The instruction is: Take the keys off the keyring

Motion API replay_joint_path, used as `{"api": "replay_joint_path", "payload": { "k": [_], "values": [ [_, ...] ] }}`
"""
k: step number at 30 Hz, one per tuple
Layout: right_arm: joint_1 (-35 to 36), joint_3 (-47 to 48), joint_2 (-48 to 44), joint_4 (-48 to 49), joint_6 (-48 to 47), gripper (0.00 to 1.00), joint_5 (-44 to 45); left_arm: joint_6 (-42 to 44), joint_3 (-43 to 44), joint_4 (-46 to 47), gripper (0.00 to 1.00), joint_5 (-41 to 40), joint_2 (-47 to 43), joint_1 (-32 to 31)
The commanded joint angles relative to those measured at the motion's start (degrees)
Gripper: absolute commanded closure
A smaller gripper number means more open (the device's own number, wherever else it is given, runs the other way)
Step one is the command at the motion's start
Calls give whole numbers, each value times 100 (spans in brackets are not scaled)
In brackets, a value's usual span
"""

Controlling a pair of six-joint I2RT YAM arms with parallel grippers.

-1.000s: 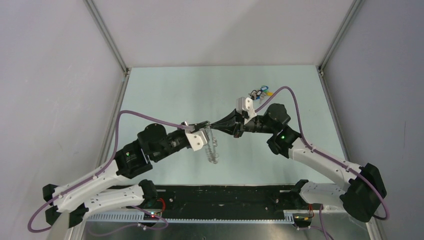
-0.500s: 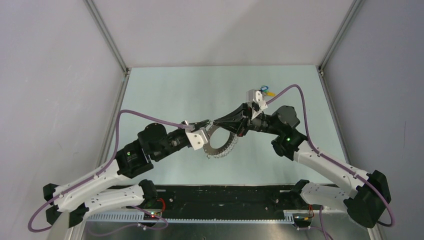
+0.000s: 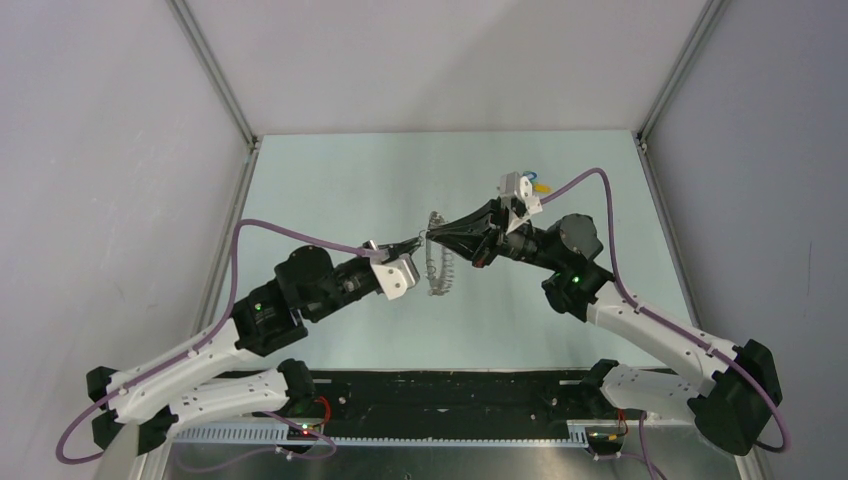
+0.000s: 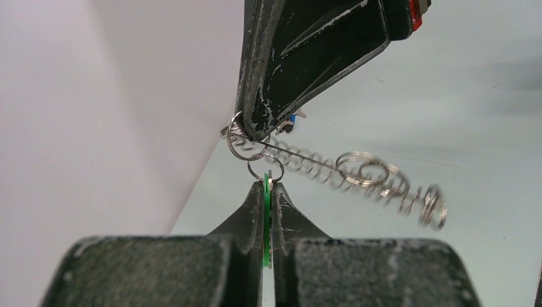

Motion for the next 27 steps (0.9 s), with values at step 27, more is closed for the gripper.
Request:
{"api": "replay_joint_path", "payload": {
  "k": [27],
  "values": [
    [436,-379,-695,-687,-1316,63,-303,73,-20,329,100,-961,-23,44]
  ]
}}
